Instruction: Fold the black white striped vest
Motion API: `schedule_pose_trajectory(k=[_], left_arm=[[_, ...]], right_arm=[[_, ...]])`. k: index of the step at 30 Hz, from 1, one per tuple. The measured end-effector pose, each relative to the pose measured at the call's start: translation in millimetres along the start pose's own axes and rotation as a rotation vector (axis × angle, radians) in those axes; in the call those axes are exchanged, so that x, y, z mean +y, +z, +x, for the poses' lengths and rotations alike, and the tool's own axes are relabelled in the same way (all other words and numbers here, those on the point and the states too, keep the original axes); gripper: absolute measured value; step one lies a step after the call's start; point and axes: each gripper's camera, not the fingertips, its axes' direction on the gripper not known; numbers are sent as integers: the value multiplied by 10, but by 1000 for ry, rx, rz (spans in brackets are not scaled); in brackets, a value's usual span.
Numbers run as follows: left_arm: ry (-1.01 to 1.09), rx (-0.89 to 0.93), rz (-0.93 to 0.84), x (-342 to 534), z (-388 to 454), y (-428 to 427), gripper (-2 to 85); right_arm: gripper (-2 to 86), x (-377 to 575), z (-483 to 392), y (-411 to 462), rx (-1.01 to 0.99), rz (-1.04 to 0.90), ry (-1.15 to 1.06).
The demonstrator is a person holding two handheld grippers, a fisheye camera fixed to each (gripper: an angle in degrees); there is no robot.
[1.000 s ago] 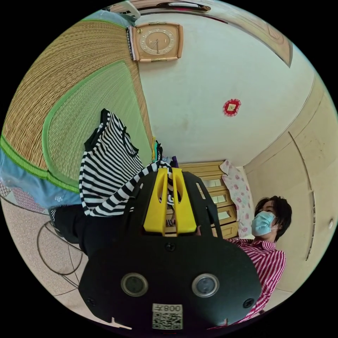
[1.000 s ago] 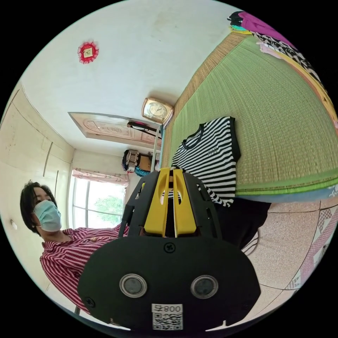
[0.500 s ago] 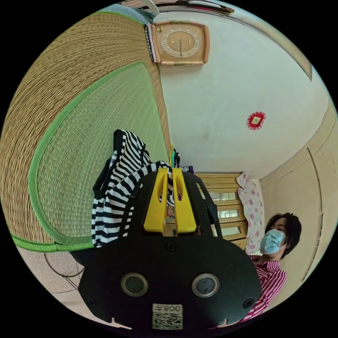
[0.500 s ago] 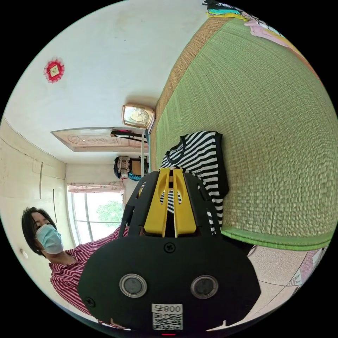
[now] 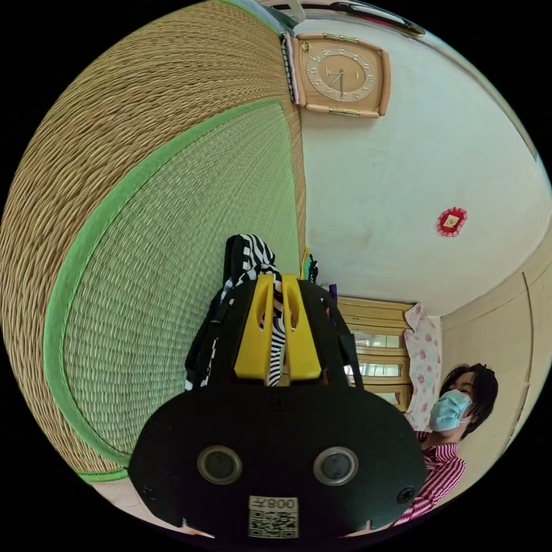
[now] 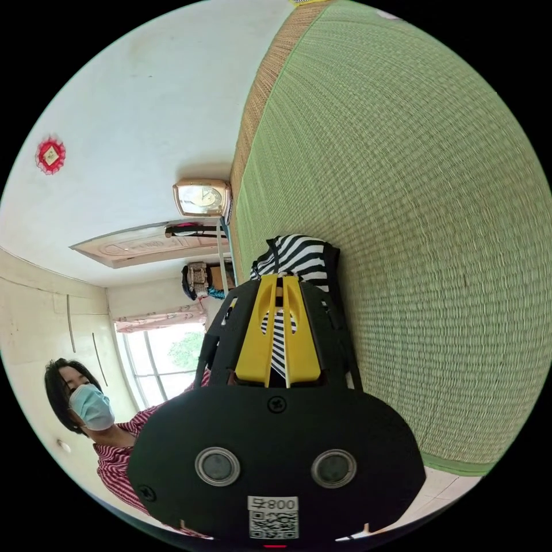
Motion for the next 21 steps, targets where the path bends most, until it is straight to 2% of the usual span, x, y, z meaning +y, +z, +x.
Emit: schedule_pose_trajectory(k=[15, 21], left_arm=[[-23, -16, 72, -275, 77, 94, 44], [8, 22, 175, -138, 174, -1, 43]], right_arm=[[16, 187, 729, 285, -51, 17, 5], [5, 506, 781, 251, -104, 92, -26]])
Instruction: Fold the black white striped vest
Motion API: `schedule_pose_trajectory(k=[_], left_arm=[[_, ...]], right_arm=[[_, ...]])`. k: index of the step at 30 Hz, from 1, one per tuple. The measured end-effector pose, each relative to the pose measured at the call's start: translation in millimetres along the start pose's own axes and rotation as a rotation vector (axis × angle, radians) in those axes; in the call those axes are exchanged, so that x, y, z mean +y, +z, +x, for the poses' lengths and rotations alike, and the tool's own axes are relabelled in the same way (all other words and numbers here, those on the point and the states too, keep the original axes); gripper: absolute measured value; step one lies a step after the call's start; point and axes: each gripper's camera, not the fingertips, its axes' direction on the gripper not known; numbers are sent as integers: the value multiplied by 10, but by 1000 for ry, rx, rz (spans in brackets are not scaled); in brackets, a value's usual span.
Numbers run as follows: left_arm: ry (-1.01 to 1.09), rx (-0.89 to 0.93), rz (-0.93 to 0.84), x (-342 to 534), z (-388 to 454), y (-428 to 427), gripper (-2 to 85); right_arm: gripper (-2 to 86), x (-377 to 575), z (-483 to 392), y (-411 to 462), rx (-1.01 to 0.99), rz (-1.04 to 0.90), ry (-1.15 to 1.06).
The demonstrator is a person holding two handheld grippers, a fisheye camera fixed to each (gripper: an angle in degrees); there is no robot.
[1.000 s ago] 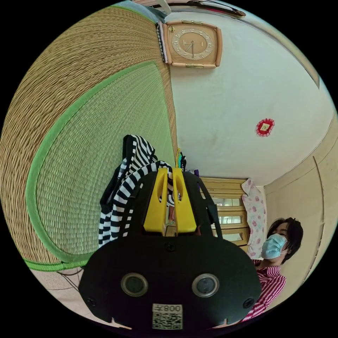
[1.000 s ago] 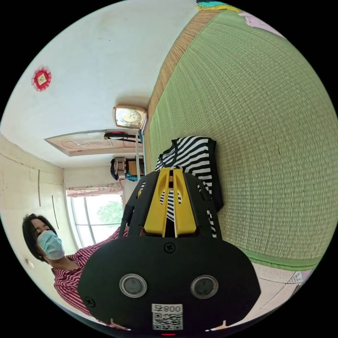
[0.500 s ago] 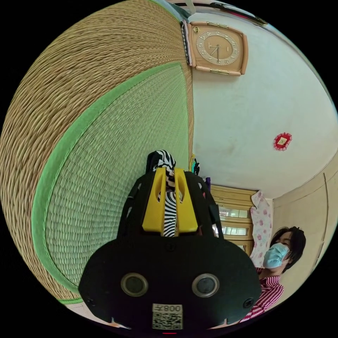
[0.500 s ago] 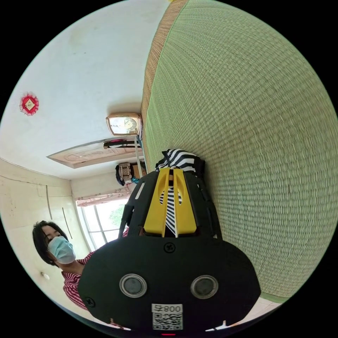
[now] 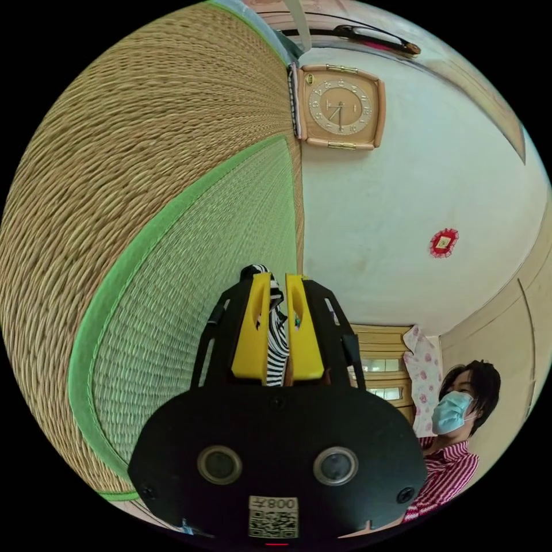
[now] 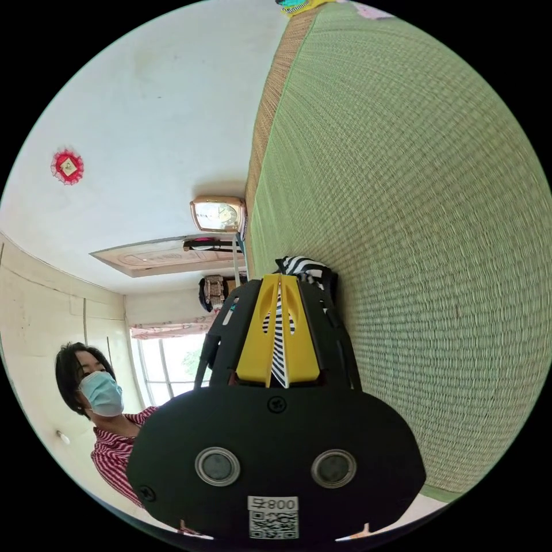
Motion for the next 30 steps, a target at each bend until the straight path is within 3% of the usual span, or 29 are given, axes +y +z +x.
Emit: schedule_pose_trajectory(k=[3, 5, 10, 15, 30], left_arm=[[51, -15, -9, 162, 124, 46, 32], [97, -53, -117, 293, 221, 263, 25], [146, -195, -327, 405, 315, 829, 14], [193, -367, -393, 288, 401, 1154, 4], [259, -377, -344, 51, 594, 1325, 1]], right_arm=[[2, 252, -134, 54, 25, 18, -48], [1, 382, -231, 263, 90, -25, -75], [1, 571, -434, 1247, 371, -224, -151], [0, 581, -552, 1641, 579, -236, -192], [0, 305, -1078, 1864, 574, -171, -282]])
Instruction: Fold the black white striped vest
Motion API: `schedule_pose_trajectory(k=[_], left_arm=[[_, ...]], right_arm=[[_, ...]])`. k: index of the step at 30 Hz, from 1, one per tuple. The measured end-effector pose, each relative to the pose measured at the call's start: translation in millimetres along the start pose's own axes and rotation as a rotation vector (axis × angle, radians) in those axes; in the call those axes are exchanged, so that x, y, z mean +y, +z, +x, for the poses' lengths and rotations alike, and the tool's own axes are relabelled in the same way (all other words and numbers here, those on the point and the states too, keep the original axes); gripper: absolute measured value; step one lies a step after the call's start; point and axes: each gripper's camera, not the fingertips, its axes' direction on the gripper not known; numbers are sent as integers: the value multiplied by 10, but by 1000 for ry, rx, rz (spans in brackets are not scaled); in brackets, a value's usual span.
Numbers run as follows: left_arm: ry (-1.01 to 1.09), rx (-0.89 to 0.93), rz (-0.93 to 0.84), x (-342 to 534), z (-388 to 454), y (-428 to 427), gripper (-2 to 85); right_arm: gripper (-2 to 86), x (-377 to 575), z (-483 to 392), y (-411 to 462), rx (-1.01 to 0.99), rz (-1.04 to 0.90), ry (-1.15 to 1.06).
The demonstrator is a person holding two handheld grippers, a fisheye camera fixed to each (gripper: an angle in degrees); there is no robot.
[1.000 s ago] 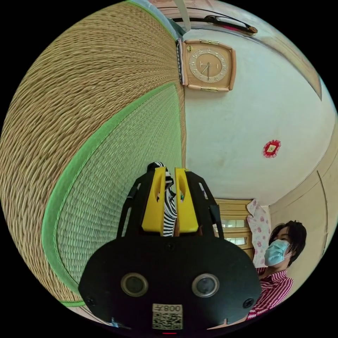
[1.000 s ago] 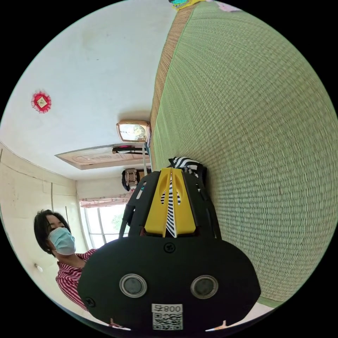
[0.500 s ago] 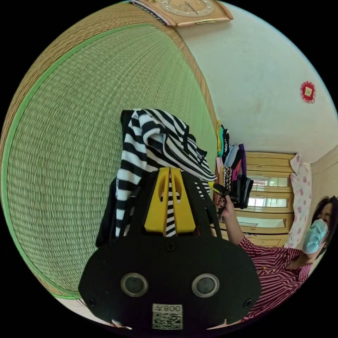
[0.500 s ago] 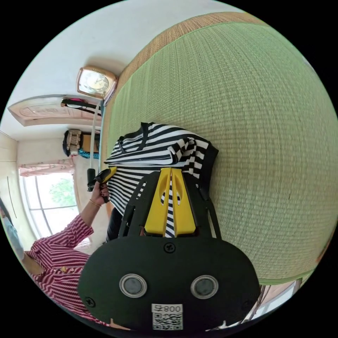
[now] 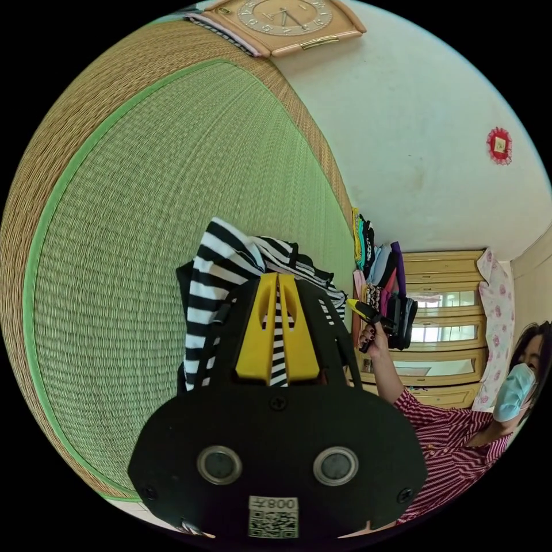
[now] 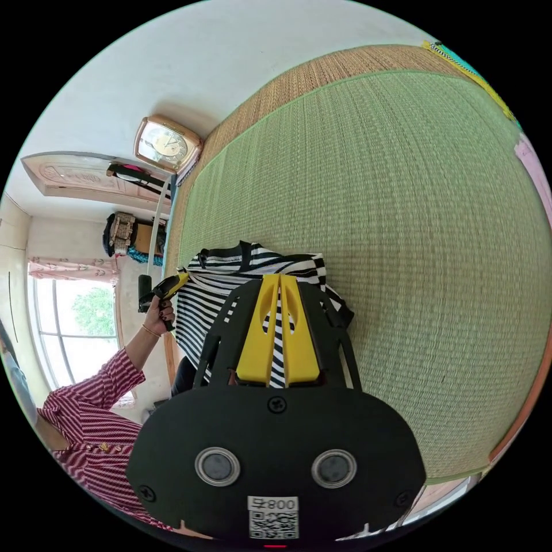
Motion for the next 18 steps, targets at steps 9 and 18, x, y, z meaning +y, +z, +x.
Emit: schedule_pose_trajectory(k=[9, 18], left_arm=[[29, -10, -10, 200, -68, 12, 1], [-14, -69, -7, 14, -198, 151, 2]], right_arm=[[0, 154, -289, 22, -68, -20, -37], [0, -432, -745, 654, -72, -156, -68]])
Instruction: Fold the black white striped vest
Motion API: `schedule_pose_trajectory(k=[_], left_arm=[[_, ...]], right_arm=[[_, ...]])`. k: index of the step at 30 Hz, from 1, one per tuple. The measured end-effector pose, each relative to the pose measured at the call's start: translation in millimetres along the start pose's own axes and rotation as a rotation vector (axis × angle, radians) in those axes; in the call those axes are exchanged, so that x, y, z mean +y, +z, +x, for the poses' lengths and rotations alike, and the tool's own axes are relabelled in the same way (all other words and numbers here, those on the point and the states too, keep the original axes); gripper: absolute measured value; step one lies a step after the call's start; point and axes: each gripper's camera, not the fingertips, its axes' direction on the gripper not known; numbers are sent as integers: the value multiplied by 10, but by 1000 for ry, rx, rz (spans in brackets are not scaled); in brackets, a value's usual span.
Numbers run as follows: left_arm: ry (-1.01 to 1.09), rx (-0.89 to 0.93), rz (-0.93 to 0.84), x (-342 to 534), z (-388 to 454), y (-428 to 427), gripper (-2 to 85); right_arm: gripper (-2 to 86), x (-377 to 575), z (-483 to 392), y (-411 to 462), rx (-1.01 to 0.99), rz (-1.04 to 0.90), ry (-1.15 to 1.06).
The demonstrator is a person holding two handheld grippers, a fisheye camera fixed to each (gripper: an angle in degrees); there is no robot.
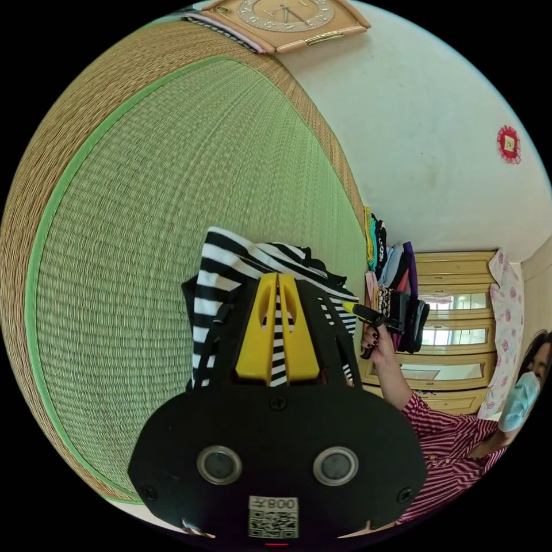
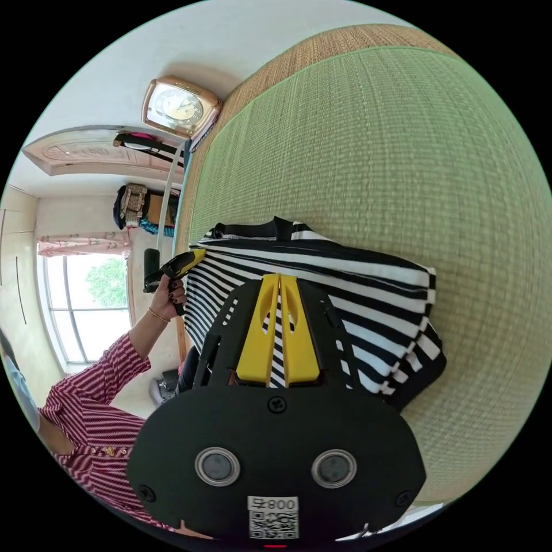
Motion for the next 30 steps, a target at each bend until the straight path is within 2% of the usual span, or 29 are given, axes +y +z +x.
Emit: schedule_pose_trajectory(k=[8, 14, 22, 30], left_arm=[[15, 56, 74, 374, -175, -355, 13], [-28, -7, 97, 1229, -538, -842, 60], [-64, -48, -7, 1918, -766, -797, 85], [-88, -82, -9, 2038, -869, -619, 59]], right_arm=[[2, 32, -16, -424, -21, 42, 19], [11, 955, 109, -1202, -63, 125, 28], [67, 2341, 357, -1931, -84, 170, 159], [67, 2548, 224, -1887, -24, 94, 168]])
